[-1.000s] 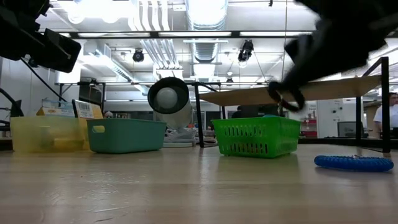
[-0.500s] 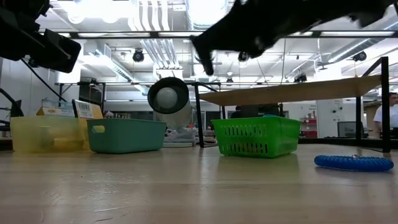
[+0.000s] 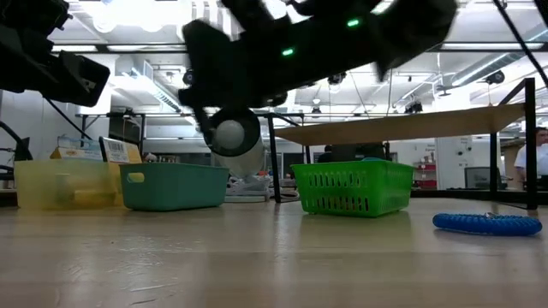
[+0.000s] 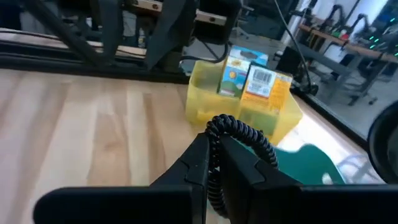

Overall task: Pick & Place Office Desk Supplies
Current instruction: Put the black spring keychain into the blue bin

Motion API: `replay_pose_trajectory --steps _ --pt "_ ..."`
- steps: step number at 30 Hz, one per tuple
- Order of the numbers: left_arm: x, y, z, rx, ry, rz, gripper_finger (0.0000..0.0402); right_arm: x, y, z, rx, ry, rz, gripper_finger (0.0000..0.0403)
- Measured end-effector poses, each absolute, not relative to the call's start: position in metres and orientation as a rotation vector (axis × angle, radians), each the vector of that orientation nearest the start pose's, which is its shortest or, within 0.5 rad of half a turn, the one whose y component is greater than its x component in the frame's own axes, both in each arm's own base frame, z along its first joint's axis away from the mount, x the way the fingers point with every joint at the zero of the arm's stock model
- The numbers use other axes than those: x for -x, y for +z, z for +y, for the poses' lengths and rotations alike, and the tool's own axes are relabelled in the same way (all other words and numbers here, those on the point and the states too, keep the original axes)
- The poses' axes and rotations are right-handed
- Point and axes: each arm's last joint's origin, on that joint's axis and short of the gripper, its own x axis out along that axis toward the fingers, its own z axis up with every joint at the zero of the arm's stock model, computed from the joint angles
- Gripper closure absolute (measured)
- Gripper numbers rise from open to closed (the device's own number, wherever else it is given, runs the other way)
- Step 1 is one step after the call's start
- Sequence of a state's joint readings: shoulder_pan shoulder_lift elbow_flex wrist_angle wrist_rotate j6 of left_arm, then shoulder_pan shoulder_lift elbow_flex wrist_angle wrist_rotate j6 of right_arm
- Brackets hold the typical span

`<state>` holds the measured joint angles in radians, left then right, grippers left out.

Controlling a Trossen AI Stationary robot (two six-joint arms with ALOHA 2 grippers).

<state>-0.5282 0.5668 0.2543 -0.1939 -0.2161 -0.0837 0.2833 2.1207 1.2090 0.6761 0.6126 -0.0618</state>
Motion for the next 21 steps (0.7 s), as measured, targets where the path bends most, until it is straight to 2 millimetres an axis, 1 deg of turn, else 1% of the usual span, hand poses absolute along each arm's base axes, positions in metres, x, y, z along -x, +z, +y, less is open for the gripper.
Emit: replay_pose_trajectory --steps 5,7,16,21 --pt "-0.118 0.18 -0.061 -0.104 -0.285 0.488 0.0249 -0.458 0.146 0.102 0.178 -0.392 0.199 0.0381" --pt "-0.118 0.18 -0.062 -0.104 -0.285 0.488 0.0249 -0.466 0.145 0.099 0.174 -0.404 0.192 0.038" --pt "-0.117 0.179 -0.061 -0.109 -0.284 0.501 0.0249 -0.492 0.143 0.087 0.15 -0.425 0.158 0.038" --pt "-0.117 0.179 -0.061 -0.11 -0.284 0.503 0.0249 -0.501 0.141 0.077 0.138 -0.378 0.15 0.038"
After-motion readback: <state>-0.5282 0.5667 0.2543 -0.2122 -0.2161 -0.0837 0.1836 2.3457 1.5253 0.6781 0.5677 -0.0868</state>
